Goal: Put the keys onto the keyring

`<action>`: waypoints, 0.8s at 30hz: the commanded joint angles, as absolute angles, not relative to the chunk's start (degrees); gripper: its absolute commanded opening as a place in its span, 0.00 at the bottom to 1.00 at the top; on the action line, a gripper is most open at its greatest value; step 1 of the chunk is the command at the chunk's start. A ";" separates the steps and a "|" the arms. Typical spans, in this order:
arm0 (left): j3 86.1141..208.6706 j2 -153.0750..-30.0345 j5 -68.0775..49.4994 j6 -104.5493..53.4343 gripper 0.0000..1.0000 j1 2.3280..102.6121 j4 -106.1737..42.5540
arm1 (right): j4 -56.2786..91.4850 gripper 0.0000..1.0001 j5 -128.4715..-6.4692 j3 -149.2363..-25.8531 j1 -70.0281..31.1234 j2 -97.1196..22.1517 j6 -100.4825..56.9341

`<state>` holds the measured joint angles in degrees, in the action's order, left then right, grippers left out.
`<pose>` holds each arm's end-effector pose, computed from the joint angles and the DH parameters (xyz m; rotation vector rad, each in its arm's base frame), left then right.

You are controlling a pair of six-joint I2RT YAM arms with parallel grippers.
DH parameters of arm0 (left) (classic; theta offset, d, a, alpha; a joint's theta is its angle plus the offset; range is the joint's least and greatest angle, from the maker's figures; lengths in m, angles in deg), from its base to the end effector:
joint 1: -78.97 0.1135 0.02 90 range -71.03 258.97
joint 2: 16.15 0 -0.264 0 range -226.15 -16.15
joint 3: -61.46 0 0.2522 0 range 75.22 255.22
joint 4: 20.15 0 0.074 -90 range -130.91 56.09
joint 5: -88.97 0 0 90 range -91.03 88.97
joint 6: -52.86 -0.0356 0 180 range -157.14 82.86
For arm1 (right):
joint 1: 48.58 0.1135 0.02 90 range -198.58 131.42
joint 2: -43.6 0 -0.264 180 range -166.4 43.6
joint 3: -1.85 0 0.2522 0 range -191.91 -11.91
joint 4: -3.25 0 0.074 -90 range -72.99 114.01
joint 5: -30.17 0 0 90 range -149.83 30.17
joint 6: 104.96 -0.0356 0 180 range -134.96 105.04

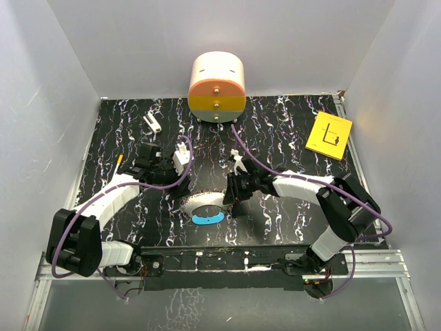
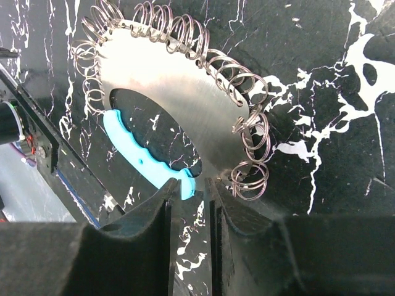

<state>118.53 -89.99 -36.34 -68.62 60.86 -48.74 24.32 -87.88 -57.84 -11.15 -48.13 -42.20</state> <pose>0.2411 -0.1005 0.2210 1.2041 1.9093 -0.6006 0.2321 0.1987 0.1593 -0.4577 2.6342 1.0377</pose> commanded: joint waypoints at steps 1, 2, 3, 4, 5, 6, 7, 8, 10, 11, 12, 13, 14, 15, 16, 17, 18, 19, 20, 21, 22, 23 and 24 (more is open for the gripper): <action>120.47 -90.09 -39.22 -68.36 0.73 61.04 -48.57 | 20.71 0.29 -87.02 -57.00 -11.28 -44.90 -39.91; 120.43 -90.11 -39.21 -68.30 0.73 61.04 -48.57 | 20.79 0.30 -87.02 -56.80 -11.23 -44.51 -39.27; 120.40 -90.16 -39.24 -68.26 0.74 61.03 -48.56 | 20.80 0.30 -86.90 -56.56 -11.26 -44.02 -38.64; 120.55 -90.10 -39.19 -68.21 0.73 61.03 -48.55 | 20.68 0.31 -86.57 -56.23 -11.23 -43.20 -37.98; 120.50 -90.07 -39.25 -68.17 0.74 61.01 -48.59 | 20.56 0.31 -86.56 -55.87 -11.28 -42.44 -37.35; 120.49 -90.07 -39.26 -68.16 0.74 61.04 -48.59 | 20.43 0.32 -86.55 -55.46 -11.27 -41.70 -36.76; 120.44 -90.06 -39.25 -68.12 0.74 61.04 -48.59 | 20.40 0.32 -86.43 -55.07 -11.24 -41.06 -36.36; 120.44 -90.06 -39.18 -68.04 0.74 61.04 -48.55 | 20.63 0.32 -86.27 -54.92 -11.30 -40.56 -36.00; 120.49 -90.13 -39.29 -67.74 0.74 61.04 -48.40 | 21.46 0.30 -85.63 -54.78 -11.24 -39.67 -35.86; 120.54 -90.14 -39.46 -67.60 0.74 61.04 -48.26 | 21.56 0.30 -85.59 -54.58 -11.24 -39.03 -35.90; 120.50 -90.16 -39.57 -67.44 0.74 61.04 -48.10 | 21.42 0.30 -85.62 -54.13 -11.28 -38.67 -36.22; 120.50 -90.20 -39.67 -67.27 0.74 61.04 -47.95 | 20.91 0.29 -85.78 -53.63 -11.23 -38.09 -36.60; 120.55 -90.32 -39.93 -67.14 0.74 61.03 -47.90 | 20.49 0.28 -85.99 -53.17 -11.18 -37.79 -36.99; 120.63 -90.34 -40.02 -67.02 0.74 60.97 -47.89 | 19.68 0.28 -86.51 -52.71 -11.19 -37.64 -37.55; 120.61 -90.46 -40.14 -66.95 0.74 61.01 -47.81 | 18.93 0.28 -87.20 -52.29 -11.02 -37.62 -38.24; 120.73 -90.44 -40.27 -66.87 0.74 61.04 -47.80 | 17.93 0.27 -87.73 -51.86 -10.63 -37.68 -39.11; 120.65 -90.51 -40.30 -66.86 0.74 61.04 -47.72 | 17.12 0.28 -88.07 -51.60 -10.05 -37.95 -39.61; 120.65 -90.53 -40.33 -66.70 0.74 61.00 -47.67 | 16.57 0.28 -88.08 -51.48 -9.53 -38.39 -39.91; 120.62 -90.58 -40.36 -66.67 0.74 60.99 -47.63 | 16.04 0.28 -87.92 -51.42 -9.15 -39.01 -40.30; 120.58 -90.63 -40.42 -66.67 0.74 61.03 -47.63 | 15.47 0.28 -87.81 -51.38 -8.94 -39.61 -40.62; 120.58 -90.70 -40.48 -66.59 0.74 61.00 -47.58 | 14.90 0.28 -87.74 -51.34 -8.80 -40.17 -40.84; 120.62 -90.68 -40.43 -66.54 0.74 61.03 -47.66 | 14.39 0.28 -87.50 -51.24 -8.69 -40.64 -41.07; 120.64 -90.72 -40.36 -66.53 0.74 61.04 -47.77 | 13.91 0.28 -87.12 -51.20 -8.68 -40.94 -41.31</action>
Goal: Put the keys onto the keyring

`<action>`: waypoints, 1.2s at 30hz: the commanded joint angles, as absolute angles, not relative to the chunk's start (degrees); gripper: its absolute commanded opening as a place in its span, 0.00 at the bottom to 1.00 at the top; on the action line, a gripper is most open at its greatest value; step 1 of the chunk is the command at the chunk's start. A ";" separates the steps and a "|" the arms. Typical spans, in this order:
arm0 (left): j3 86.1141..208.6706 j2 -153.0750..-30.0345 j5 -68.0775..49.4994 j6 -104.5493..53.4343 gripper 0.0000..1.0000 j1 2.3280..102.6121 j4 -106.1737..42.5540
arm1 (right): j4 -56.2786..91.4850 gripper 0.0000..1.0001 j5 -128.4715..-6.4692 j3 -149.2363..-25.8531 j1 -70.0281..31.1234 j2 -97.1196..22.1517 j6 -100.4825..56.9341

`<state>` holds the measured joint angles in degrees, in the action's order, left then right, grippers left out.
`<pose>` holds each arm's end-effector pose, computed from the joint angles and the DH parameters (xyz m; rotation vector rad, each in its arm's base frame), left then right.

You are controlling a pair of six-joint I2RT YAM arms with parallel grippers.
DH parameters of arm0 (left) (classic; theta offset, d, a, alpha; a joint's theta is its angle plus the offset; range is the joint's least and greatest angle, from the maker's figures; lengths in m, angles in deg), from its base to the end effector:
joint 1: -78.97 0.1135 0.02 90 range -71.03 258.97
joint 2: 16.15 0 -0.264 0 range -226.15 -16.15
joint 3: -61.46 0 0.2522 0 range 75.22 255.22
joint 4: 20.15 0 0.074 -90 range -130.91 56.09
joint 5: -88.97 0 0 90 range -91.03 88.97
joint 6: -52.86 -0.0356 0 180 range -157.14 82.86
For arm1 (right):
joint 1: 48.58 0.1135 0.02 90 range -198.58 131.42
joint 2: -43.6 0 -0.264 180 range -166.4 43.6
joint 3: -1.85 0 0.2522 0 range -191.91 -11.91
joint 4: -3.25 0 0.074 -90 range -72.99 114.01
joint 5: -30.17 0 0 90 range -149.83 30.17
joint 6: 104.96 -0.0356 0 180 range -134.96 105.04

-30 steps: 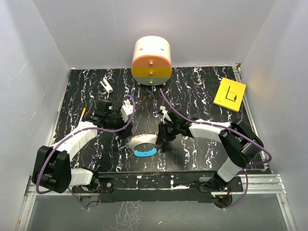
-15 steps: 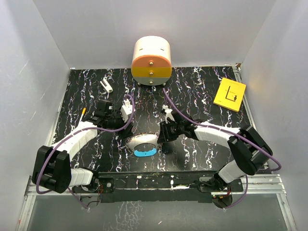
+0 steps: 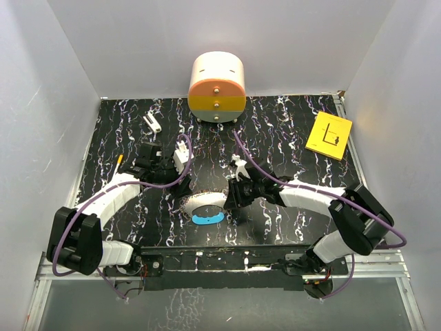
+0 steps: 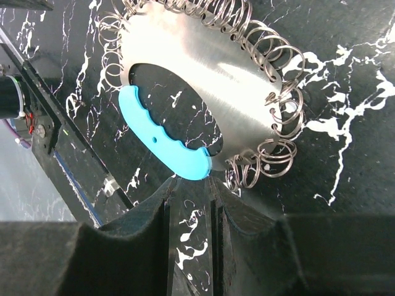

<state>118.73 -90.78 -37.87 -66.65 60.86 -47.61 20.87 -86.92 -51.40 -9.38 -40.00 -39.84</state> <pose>0.2438 -0.1022 0.2206 1.1801 1.9109 -0.6453 0.2059 0.1889 0.1699 -0.5553 2.5155 1.0466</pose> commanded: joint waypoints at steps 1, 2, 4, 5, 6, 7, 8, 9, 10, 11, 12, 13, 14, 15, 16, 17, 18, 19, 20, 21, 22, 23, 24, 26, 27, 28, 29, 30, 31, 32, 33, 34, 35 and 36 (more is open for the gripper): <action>120.65 -90.69 -40.35 -66.57 0.74 61.04 -47.84 | 13.67 0.28 -86.71 -51.31 -8.70 -41.17 -41.34; 120.64 -90.60 -40.40 -66.57 0.74 61.00 -47.95 | 13.59 0.28 -86.32 -51.44 -8.70 -41.40 -41.33; 120.52 -90.44 -40.28 -66.54 0.74 61.04 -47.93 | 13.71 0.28 -85.80 -51.87 -8.68 -41.96 -41.05; 120.43 -90.35 -40.27 -66.45 0.74 61.00 -47.78 | 13.79 0.27 -85.54 -52.12 -8.72 -42.31 -40.86; 120.26 -90.40 -40.19 -66.34 0.74 61.03 -47.61 | 13.95 0.28 -85.24 -52.39 -8.73 -42.76 -40.65; 120.30 -90.45 -40.09 -66.20 0.74 61.00 -47.47 | 14.32 0.28 -84.85 -52.69 -8.76 -43.22 -40.44; 120.30 -90.42 -40.07 -66.10 0.74 60.99 -47.37 | 14.69 0.28 -84.32 -52.97 -8.73 -43.62 -40.23; 120.27 -90.48 -39.99 -66.06 0.74 61.03 -47.24 | 14.98 0.28 -83.86 -53.22 -8.74 -44.08 -40.00; 120.28 -90.50 -39.98 -65.99 0.74 61.00 -47.20 | 15.17 0.28 -83.50 -53.42 -8.68 -44.38 -39.86; 120.24 -90.51 -39.88 -65.97 0.74 61.03 -47.12 | 15.43 0.28 -83.09 -53.62 -8.68 -44.72 -39.72; 120.30 -90.63 -39.88 -65.97 0.74 61.03 -47.03 | 15.73 0.28 -82.73 -53.80 -8.68 -44.87 -39.60; 120.31 -90.66 -39.74 -65.97 0.74 61.04 -47.01 | 16.04 0.28 -82.29 -53.97 -8.68 -45.06 -39.45; 120.31 -90.67 -39.68 -65.90 0.74 61.02 -46.94 | 16.37 0.28 -81.87 -54.07 -8.68 -45.09 -39.33; 120.22 -90.68 -39.64 -65.88 0.74 61.02 -46.88 | 16.59 0.28 -81.55 -54.09 -8.73 -45.07 -39.31; 120.21 -90.78 -39.59 -65.88 0.74 60.98 -46.77 | 16.65 0.28 -81.35 -53.98 -8.73 -44.90 -39.23; 120.22 -90.88 -39.60 -65.80 0.74 61.04 -46.67 | 16.72 0.28 -81.10 -53.89 -8.74 -44.70 -39.22; 120.20 -90.92 -39.60 -65.79 0.74 61.04 -46.58 | 16.74 0.28 -80.96 -53.77 -8.73 -44.48 -39.24; 120.21 -91.04 -39.59 -65.71 0.74 61.01 -46.55 | 16.74 0.28 -80.78 -53.68 -8.73 -44.18 -39.22; 120.14 -91.12 -39.64 -65.70 0.74 61.04 -46.49 | 16.74 0.28 -80.57 -53.66 -8.69 -43.83 -39.22; 120.21 -91.16 -39.68 -65.70 0.74 61.04 -46.48 | 16.74 0.29 -80.43 -53.62 -8.68 -43.35 -39.34; 120.22 -91.26 -39.65 -65.70 0.74 61.04 -46.50 | 16.62 0.29 -80.32 -53.65 -8.68 -42.98 -39.45; 120.21 -91.36 -39.65 -65.71 0.74 61.04 -46.45 | 16.51 0.29 -80.31 -53.78 -8.68 -42.50 -39.54; 120.20 -91.47 -39.62 -65.66 0.74 61.04 -46.40 | 16.34 0.29 -80.26 -53.94 -8.68 -42.03 -39.64; 120.22 -91.49 -39.67 -65.61 0.74 61.04 -46.39 | 16.34 0.29 -79.87 -54.36 -8.69 -41.39 -39.66; 120.22 -91.48 -39.65 -65.61 0.74 61.03 -46.41 | 16.51 0.29 -79.48 -54.58 -8.68 -41.13 -39.61; 120.25 -91.52 -39.64 -65.61 0.74 61.03 -46.40 | 16.70 0.29 -79.11 -54.70 -8.72 -40.79 -39.64; 120.30 -91.48 -39.68 -65.58 0.74 61.04 -46.46 | 16.88 0.29 -78.67 -54.71 -8.68 -40.29 -39.72; 120.35 -91.47 -39.70 -65.54 0.74 61.00 -46.48 | 16.99 0.29 -78.19 -54.59 -8.72 -39.71 -40.01; 120.32 -91.47 -39.70 -65.60 0.74 60.99 -46.56 | 17.01 0.29 -77.67 -54.29 -8.70 -38.93 -40.39; 120.31 -91.48 -39.74 -65.61 0.74 61.03 -46.59 | 17.05 0.29 -77.07 -53.85 -8.69 -38.10 -40.84; 120.31 -91.52 -39.78 -65.61 0.74 61.04 -46.57 | 17.13 0.29 -76.28 -53.35 -8.68 -37.37 -41.25; 120.29 -91.48 -39.84 -65.61 0.74 61.00 -46.57 | 17.43 0.29 -75.75 -52.84 -8.68 -36.67 -41.66; 120.28 -91.48 -40.07 -65.61 0.74 61.03 -46.57 | 18.02 0.28 -75.13 -52.44 -8.68 -36.06 -42.05; 120.33 -91.47 -40.17 -65.61 0.74 61.04 -46.57 | 18.50 0.28 -74.70 -51.87 -8.68 -35.56 -42.44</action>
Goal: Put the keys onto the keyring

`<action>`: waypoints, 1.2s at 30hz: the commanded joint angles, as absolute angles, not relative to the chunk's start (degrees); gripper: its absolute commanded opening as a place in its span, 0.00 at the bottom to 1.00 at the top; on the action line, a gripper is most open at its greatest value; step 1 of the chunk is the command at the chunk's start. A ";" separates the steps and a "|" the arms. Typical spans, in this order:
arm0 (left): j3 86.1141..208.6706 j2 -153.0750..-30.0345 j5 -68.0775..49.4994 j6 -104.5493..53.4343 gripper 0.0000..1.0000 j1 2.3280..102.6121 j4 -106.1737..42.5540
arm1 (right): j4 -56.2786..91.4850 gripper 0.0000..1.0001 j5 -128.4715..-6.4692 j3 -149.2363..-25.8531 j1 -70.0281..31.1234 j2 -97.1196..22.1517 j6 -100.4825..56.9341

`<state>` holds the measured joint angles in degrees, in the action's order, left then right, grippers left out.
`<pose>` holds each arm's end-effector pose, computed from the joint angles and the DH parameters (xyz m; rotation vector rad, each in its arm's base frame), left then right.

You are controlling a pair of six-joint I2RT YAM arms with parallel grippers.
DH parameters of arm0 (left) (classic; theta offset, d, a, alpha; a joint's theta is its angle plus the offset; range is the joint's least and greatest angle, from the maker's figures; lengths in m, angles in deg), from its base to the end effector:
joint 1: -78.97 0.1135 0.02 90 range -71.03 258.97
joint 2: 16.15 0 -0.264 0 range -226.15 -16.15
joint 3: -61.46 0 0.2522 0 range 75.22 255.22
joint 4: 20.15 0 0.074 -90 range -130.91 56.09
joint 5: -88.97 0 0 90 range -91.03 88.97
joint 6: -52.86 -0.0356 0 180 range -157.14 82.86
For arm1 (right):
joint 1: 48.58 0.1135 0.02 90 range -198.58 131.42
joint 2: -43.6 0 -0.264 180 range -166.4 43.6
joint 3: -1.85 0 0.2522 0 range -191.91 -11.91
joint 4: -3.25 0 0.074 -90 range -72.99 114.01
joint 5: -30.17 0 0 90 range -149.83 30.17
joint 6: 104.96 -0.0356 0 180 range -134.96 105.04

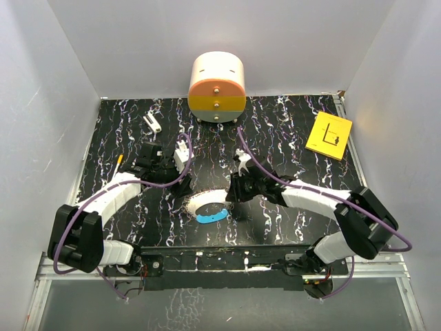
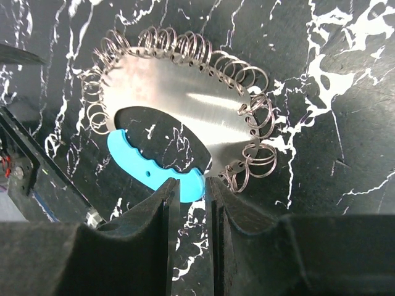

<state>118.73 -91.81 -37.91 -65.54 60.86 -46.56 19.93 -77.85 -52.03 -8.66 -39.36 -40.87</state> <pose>0.2468 -0.1032 0.2175 1.1631 1.9238 -0.6563 0.2102 0.1902 0.1757 -0.4672 2.4743 0.8895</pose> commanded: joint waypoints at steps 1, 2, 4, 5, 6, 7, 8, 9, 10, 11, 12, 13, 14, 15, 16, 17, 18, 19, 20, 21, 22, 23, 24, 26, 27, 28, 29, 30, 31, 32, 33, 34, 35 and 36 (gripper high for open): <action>120.36 -91.60 -40.35 -65.54 0.74 61.04 -46.50 | 18.81 0.28 -74.35 -51.22 -8.68 -35.00 -43.04; 120.39 -91.64 -40.64 -65.57 0.74 61.04 -46.48 | 18.89 0.28 -73.88 -50.45 -8.73 -34.39 -43.76; 120.73 -91.88 -41.04 -65.47 0.74 61.04 -46.48 | 18.24 0.27 -73.12 -48.65 -8.75 -33.01 -45.50; 121.04 -92.09 -41.32 -65.40 0.74 61.04 -46.48 | 17.78 0.27 -72.76 -47.78 -8.72 -32.42 -46.11; 121.33 -92.28 -41.54 -65.36 0.74 61.04 -46.67 | 17.19 0.27 -72.61 -46.86 -8.69 -31.94 -46.84; 121.67 -92.50 -41.72 -65.28 0.74 61.03 -46.80 | 16.69 0.27 -72.64 -46.21 -8.68 -31.68 -47.39; 121.90 -92.66 -41.86 -65.26 0.74 61.04 -46.91 | 16.09 0.27 -72.68 -45.42 -8.70 -31.69 -47.87; 122.14 -92.86 -41.96 -65.19 0.74 61.04 -46.86 | 15.41 0.27 -72.74 -44.94 -8.68 -31.83 -48.32; 122.31 -93.00 -42.17 -64.98 0.74 61.00 -46.84 | 14.75 0.27 -72.90 -44.47 -8.72 -32.05 -48.69; 122.43 -93.12 -42.30 -64.88 0.74 61.02 -46.76 | 14.05 0.27 -72.93 -44.17 -8.74 -32.40 -48.97; 122.54 -93.26 -42.43 -64.75 0.74 61.04 -46.67 | 13.46 0.27 -72.85 -43.95 -8.73 -32.80 -49.12; 122.58 -93.38 -42.59 -64.59 0.74 61.04 -46.66 | 12.88 0.27 -72.90 -43.79 -8.68 -33.20 -49.22; 122.75 -93.48 -42.68 -64.52 0.74 61.03 -46.66 | 12.36 0.27 -72.85 -43.69 -8.68 -33.70 -49.31; 122.77 -93.53 -42.73 -64.48 0.74 61.04 -46.66 | 11.89 0.27 -72.79 -43.65 -8.74 -34.15 -49.43; 122.77 -93.62 -42.69 -64.41 0.74 61.04 -46.66 | 11.37 0.27 -72.75 -43.57 -8.69 -34.63 -49.46; 122.77 -93.66 -42.70 -64.39 0.74 61.04 -46.66 | 10.89 0.27 -72.67 -43.55 -8.72 -34.96 -49.50; 122.77 -93.71 -42.71 -64.38 0.74 61.04 -46.66 | 10.41 0.27 -72.54 -43.47 -8.74 -35.32 -49.57; 122.77 -93.75 -42.69 -64.38 0.74 61.00 -46.66 | 9.82 0.27 -72.45 -43.39 -8.71 -35.59 -49.63; 122.70 -93.85 -42.70 -64.38 0.74 61.03 -46.61 | 9.40 0.27 -72.34 -43.30 -8.71 -35.86 -49.67; 122.76 -93.89 -42.69 -64.38 0.74 61.04 -46.73 | 9.03 0.27 -72.17 -43.22 -8.68 -36.17 -49.68; 122.75 -93.93 -42.71 -64.38 0.74 61.04 -46.74 | 8.75 0.27 -72.06 -43.20 -8.68 -36.47 -49.74; 122.78 -93.98 -42.69 -64.38 0.74 61.04 -46.73 | 8.47 0.27 -72.11 -43.20 -8.70 -36.81 -49.84; 122.85 -94.00 -42.69 -64.38 0.74 61.04 -46.68 | 8.22 0.27 -72.28 -43.12 -8.68 -37.16 -49.92; 122.85 -94.06 -42.75 -64.39 0.74 61.03 -46.59 | 7.67 0.27 -72.47 -42.87 -8.59 -37.60 -50.09; 122.85 -94.15 -42.85 -64.38 0.74 61.02 -46.53 | 7.30 0.27 -72.53 -42.73 -8.59 -37.73 -50.19; 122.86 -94.23 -42.87 -64.32 0.74 61.04 -46.49 | 7.06 0.27 -72.49 -42.66 -8.66 -37.89 -50.28; 122.86 -94.28 -42.92 -64.30 0.74 61.04 -46.48 | 6.83 0.27 -72.55 -42.59 -8.59 -38.08 -50.41; 122.97 -94.28 -42.97 -64.30 0.74 61.05 -46.53 | 6.55 0.27 -72.69 -42.59 -8.57 -38.36 -50.59; 123.02 -94.28 -42.95 -64.30 0.74 61.04 -46.56 | 6.29 0.27 -72.74 -42.51 -8.47 -38.56 -50.74; 123.10 -94.28 -42.97 -64.30 0.74 61.00 -46.57 | 6.02 0.27 -72.75 -42.44 -8.38 -38.75 -50.83; 123.07 -94.28 -42.95 -64.31 0.74 61.03 -46.49 | 5.76 0.27 -72.83 -42.41 -8.28 -38.91 -51.02; 123.09 -94.28 -43.06 -64.37 0.74 61.04 -46.48 | 5.51 0.27 -72.82 -42.41 -8.19 -39.18 -51.03; 123.11 -94.28 -43.04 -64.34 0.74 61.04 -46.41 | 5.23 0.27 -72.89 -42.41 -8.14 -39.49 -51.14; 123.19 -94.28 -43.11 -64.30 0.74 61.04 -46.40 | 5.01 0.27 -72.99 -42.41 -8.09 -39.80 -51.24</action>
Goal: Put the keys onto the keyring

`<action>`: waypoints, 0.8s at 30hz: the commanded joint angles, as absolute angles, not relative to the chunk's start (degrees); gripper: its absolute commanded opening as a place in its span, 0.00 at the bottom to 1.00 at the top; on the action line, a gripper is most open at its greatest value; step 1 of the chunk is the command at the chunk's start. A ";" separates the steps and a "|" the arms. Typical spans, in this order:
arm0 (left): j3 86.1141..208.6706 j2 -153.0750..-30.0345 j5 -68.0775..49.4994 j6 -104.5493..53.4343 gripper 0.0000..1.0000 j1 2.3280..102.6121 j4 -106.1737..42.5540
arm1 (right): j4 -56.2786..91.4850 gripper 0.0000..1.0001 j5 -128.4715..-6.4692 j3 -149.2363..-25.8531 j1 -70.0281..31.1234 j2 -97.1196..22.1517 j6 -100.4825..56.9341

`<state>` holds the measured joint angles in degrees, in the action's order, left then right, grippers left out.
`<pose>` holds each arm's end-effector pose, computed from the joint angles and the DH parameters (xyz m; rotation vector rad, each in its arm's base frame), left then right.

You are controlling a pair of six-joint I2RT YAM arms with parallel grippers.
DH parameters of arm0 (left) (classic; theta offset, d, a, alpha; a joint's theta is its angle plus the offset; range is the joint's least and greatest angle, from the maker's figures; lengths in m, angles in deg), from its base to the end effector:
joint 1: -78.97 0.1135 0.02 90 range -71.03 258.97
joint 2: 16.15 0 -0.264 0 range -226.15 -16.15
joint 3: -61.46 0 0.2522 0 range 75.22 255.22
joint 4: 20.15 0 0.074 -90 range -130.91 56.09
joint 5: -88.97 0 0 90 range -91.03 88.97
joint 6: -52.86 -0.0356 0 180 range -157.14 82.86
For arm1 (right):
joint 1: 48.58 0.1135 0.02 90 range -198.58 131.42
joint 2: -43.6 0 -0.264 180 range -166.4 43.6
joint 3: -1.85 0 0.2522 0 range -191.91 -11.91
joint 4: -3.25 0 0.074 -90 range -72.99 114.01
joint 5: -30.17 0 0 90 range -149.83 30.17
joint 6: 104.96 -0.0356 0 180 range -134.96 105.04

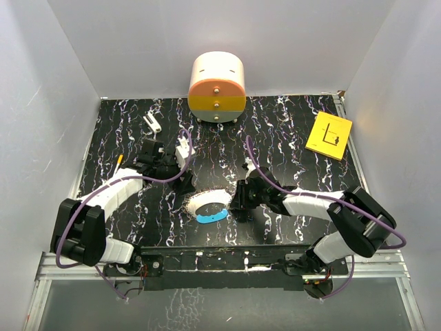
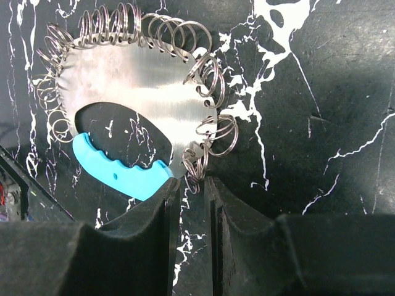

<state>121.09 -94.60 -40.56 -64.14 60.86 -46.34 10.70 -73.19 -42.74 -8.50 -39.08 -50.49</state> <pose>0.2568 -0.1078 0.2190 1.1550 1.9208 -0.7231 0.1944 0.1743 0.1422 -0.2213 2.5215 0.8673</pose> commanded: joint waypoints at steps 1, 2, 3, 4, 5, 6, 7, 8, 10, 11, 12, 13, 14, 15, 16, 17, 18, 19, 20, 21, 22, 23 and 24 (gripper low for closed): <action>123.25 -94.28 -43.12 -64.30 0.74 61.04 -46.46 | 4.90 0.27 -73.08 -42.41 -7.94 -40.15 -51.33; 123.29 -94.28 -43.14 -64.30 0.74 60.98 -46.55 | 4.90 0.26 -73.10 -42.41 -7.77 -40.28 -51.37; 123.24 -94.28 -43.18 -64.36 0.74 61.03 -46.61 | 4.93 0.26 -73.02 -42.41 -7.62 -40.41 -51.49; 123.25 -94.28 -43.18 -64.38 0.74 61.05 -46.58 | 4.87 0.26 -73.01 -42.34 -7.48 -40.34 -51.54; 123.17 -94.28 -43.18 -64.38 0.74 61.04 -46.57 | 4.93 0.26 -72.94 -42.21 -7.47 -40.27 -51.68; 123.21 -94.28 -43.10 -64.38 0.74 61.00 -46.49 | 4.91 0.26 -72.93 -42.11 -7.41 -40.13 -51.84; 123.16 -94.28 -43.17 -64.38 0.74 61.03 -46.44 | 4.88 0.26 -72.85 -42.00 -7.32 -39.99 -51.98; 123.08 -94.28 -43.18 -64.39 0.74 61.04 -46.40 | 4.96 0.25 -72.77 -41.85 -7.29 -39.87 -52.14; 123.06 -94.28 -43.23 -64.30 0.74 61.02 -46.24 | 4.83 0.25 -72.51 -41.62 -7.05 -39.81 -52.50; 123.12 -94.28 -43.27 -64.22 0.74 61.04 -46.18 | 4.84 0.25 -72.49 -41.62 -6.96 -39.81 -52.71; 123.08 -94.28 -43.32 -64.16 0.74 61.02 -46.14 | 4.95 0.25 -72.46 -41.54 -6.70 -39.81 -53.04; 123.06 -94.28 -43.39 -64.16 0.74 61.04 -46.07 | 4.96 0.25 -72.30 -41.37 -6.47 -39.80 -53.40; 123.12 -94.28 -43.47 -64.12 0.74 61.00 -46.05 | 4.90 0.25 -71.98 -41.29 -6.22 -39.77 -53.75; 123.11 -94.28 -43.49 -64.12 0.74 61.02 -45.98 | 4.91 0.25 -71.62 -41.19 -5.90 -39.73 -54.05; 123.06 -94.28 -43.52 -64.05 0.74 61.04 -45.88 | 4.88 0.25 -71.21 -41.11 -5.53 -39.70 -54.38; 123.04 -94.28 -43.61 -63.99 0.74 61.04 -45.87 | 4.97 0.25 -70.84 -41.05 -5.39 -39.80 -54.82; 123.16 -94.28 -43.58 -63.95 0.74 61.04 -45.87 | 5.04 0.25 -70.56 -41.09 -5.21 -39.93 -55.19; 123.20 -94.28 -43.67 -63.94 0.74 61.03 -45.94 | 5.10 0.25 -70.22 -41.09 -5.08 -40.14 -55.47; 123.20 -94.28 -43.66 -64.02 0.74 61.04 -45.93 | 5.32 0.25 -69.77 -41.21 -4.99 -40.35 -55.81; 123.21 -94.28 -43.59 -64.03 0.74 61.04 -46.02 | 5.82 0.25 -69.11 -41.46 -4.91 -40.53 -56.23; 123.21 -94.28 -43.65 -64.06 0.74 61.04 -46.04 | 6.17 0.25 -68.49 -41.71 -4.78 -40.78 -56.62; 123.21 -94.28 -43.58 -64.04 0.74 61.04 -46.09 | 6.49 0.25 -67.84 -41.93 -4.71 -40.94 -57.01; 123.20 -94.28 -43.57 -64.03 0.74 61.04 -46.12 | 6.71 0.24 -67.39 -42.03 -4.71 -41.11 -57.50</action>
